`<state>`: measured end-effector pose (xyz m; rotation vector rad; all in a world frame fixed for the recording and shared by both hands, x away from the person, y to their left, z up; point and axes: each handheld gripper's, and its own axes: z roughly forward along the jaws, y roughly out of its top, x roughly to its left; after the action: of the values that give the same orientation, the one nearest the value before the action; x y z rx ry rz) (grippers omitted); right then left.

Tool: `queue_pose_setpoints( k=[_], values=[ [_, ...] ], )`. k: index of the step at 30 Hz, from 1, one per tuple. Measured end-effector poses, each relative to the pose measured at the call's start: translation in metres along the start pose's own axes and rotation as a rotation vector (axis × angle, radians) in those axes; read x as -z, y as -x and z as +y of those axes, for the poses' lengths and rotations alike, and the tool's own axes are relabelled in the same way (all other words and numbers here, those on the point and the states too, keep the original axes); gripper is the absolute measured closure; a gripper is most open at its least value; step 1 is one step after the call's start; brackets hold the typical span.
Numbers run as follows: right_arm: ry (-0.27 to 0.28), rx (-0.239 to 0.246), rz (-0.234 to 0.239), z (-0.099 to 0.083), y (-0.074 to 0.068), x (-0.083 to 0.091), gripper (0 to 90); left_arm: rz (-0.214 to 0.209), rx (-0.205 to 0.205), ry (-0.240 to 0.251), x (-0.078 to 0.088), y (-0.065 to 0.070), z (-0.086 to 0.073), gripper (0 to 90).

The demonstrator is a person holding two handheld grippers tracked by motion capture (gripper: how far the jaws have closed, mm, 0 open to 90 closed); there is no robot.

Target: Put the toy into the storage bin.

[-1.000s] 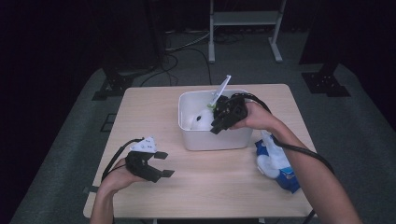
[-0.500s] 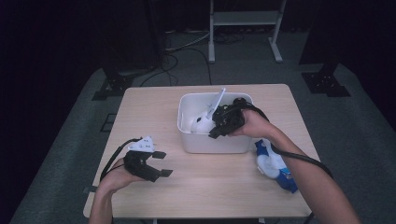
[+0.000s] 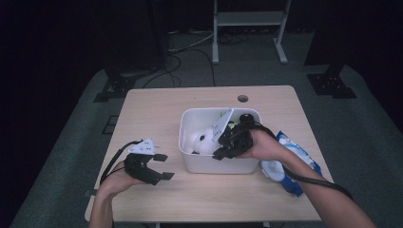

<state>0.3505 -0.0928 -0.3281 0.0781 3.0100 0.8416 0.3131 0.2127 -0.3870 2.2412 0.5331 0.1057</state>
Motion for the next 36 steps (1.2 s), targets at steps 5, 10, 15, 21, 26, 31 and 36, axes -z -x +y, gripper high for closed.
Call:
queue_pose_setpoints(
  k=[5, 10, 15, 21, 26, 31, 36],
  values=[
    [0.002, 0.010, 0.016, -0.003, -0.019, 0.001, 86.6, -0.003, 0.000, -0.005, -0.001, 0.001, 0.000, 25.4],
    [-0.023, -0.037, 0.067, -0.004, -0.021, 0.004, 72.9, -0.004, 0.000, -0.005, 0.000, 0.001, 0.000, 25.3],
    [0.019, -0.045, 0.052, 0.002, -0.014, 0.021, 63.3, -0.001, 0.001, -0.003, 0.001, 0.000, -0.001, 25.3],
    [-0.018, -0.074, -0.026, 0.009, 0.008, 0.026, 57.8, -0.003, 0.004, 0.003, 0.002, 0.000, -0.001, 25.3],
    [-0.043, -0.109, -0.077, 0.009, 0.026, 0.028, 55.3, -0.001, 0.005, 0.008, 0.003, -0.001, -0.002, 25.3],
    [-0.051, -0.132, -0.110, 0.010, 0.037, 0.036, 53.7, -0.001, 0.006, 0.010, 0.003, -0.002, -0.002, 25.3],
    [-0.114, -0.153, -0.135, 0.012, 0.048, 0.030, 52.5, -0.002, 0.004, 0.006, 0.002, -0.002, -0.002, 25.2]
  ],
)
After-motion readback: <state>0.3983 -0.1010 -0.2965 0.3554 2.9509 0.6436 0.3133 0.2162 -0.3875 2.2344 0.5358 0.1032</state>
